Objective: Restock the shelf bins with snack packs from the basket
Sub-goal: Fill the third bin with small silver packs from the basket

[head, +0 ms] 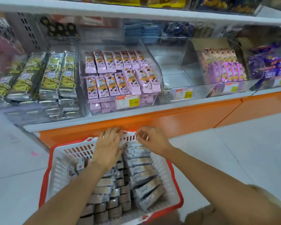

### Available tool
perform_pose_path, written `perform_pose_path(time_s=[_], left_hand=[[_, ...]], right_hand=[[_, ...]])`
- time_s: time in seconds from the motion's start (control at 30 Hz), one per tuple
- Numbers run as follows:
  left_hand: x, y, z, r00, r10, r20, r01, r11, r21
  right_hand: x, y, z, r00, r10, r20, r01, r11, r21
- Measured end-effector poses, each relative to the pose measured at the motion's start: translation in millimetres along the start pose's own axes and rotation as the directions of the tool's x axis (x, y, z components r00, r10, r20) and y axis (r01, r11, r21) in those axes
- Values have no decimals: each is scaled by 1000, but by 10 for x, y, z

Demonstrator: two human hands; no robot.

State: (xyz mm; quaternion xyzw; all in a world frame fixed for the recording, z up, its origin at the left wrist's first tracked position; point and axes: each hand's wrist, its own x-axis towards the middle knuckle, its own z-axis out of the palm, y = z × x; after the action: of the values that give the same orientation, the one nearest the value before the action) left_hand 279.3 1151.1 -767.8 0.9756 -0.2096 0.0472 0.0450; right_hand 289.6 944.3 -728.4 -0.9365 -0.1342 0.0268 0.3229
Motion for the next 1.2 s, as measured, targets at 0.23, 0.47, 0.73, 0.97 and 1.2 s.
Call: perform_pose_path(time_s=[0.23, 0.47, 0.73, 0.97, 1.2], left_hand=[[-115, -243, 271, 928, -156, 338, 121, 985, 124], [-160, -351, 604, 960, -158, 232, 154, 987, 35], [-203, -416, 755, 964, -147, 219, 145, 989, 29], [-130, -327, 619, 961, -172, 216, 200, 973, -117], [108, 181, 82, 905, -250, 344, 420, 411, -809]], right_hand=[[-79, 355, 646, 968, 153, 199, -111, 972, -207], [80, 645, 1138, 927, 237, 292, -85, 889, -450], [129, 776, 1394, 966, 84, 244, 61, 842, -536], [173, 471, 750, 984, 161, 80, -158, 987, -37], [-50, 115, 48, 998, 66, 0, -62, 937, 343]])
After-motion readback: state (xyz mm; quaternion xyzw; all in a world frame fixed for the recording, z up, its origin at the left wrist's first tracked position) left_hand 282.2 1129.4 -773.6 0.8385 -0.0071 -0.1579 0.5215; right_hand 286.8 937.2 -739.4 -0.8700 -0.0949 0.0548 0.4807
